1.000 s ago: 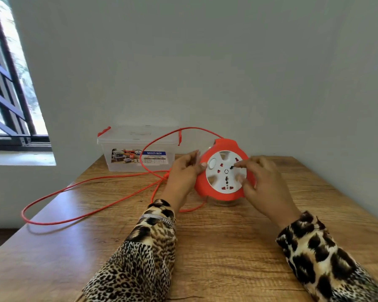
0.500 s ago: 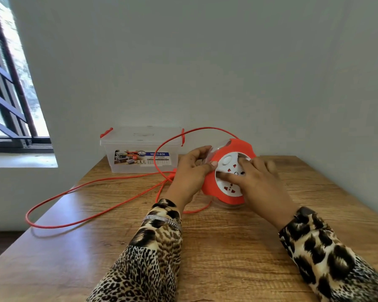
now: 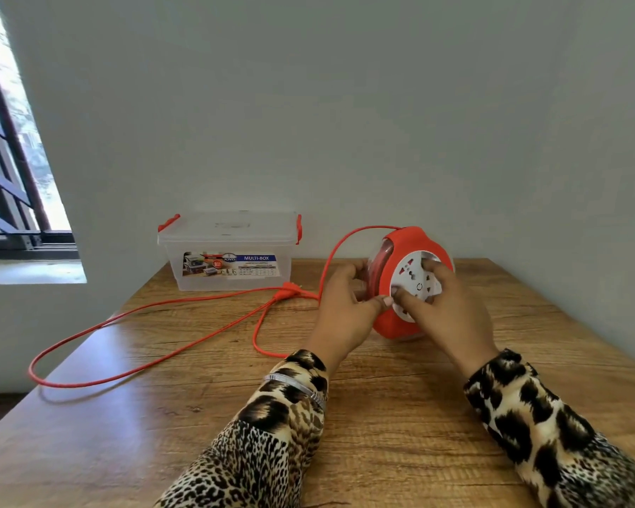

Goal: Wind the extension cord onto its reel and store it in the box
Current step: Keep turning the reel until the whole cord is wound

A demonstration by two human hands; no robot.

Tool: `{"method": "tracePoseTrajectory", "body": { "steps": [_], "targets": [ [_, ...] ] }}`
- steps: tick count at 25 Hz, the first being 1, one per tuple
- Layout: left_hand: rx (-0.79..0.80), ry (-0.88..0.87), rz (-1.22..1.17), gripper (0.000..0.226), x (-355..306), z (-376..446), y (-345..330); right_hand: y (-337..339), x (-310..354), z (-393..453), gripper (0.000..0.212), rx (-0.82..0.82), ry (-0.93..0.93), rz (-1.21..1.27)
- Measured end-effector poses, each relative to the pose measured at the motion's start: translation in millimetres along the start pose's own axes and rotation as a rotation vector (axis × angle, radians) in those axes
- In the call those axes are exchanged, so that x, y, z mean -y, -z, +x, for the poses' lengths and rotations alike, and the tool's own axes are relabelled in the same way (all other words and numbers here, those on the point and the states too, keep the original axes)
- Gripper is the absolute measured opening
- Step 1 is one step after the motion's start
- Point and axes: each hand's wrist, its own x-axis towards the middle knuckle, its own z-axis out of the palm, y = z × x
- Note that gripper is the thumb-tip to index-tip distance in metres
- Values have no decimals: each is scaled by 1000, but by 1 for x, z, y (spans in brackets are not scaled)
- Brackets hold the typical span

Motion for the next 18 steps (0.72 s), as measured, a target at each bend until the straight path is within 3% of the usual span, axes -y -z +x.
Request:
{"method": "tracePoseTrajectory", "body": {
  "steps": [2, 4, 7, 9, 12, 15, 18],
  "targets": [
    [-14, 10, -6, 51, 4, 2, -1, -2, 2, 4, 69, 132, -198, 430],
    [-49, 16, -40, 45, 7, 2, -1, -1, 7, 6, 54, 309, -429, 789],
    [-40, 23, -68, 35, 8, 6, 5, 4, 5, 10, 31, 406, -485, 857],
    [-23, 56, -139, 32, 7, 11, 15, 11, 1, 9, 25, 312, -314, 622],
    [-45, 119, -162, 38, 4, 17, 34, 10, -4, 1, 17, 44, 236, 36],
    [-9, 125, -161, 43, 3, 19, 43, 3, 2, 0, 48, 153, 637, -243],
    [46, 133, -160, 49, -1, 19, 48, 3, 3, 5, 63, 219, 745, -437]
  ]
}}
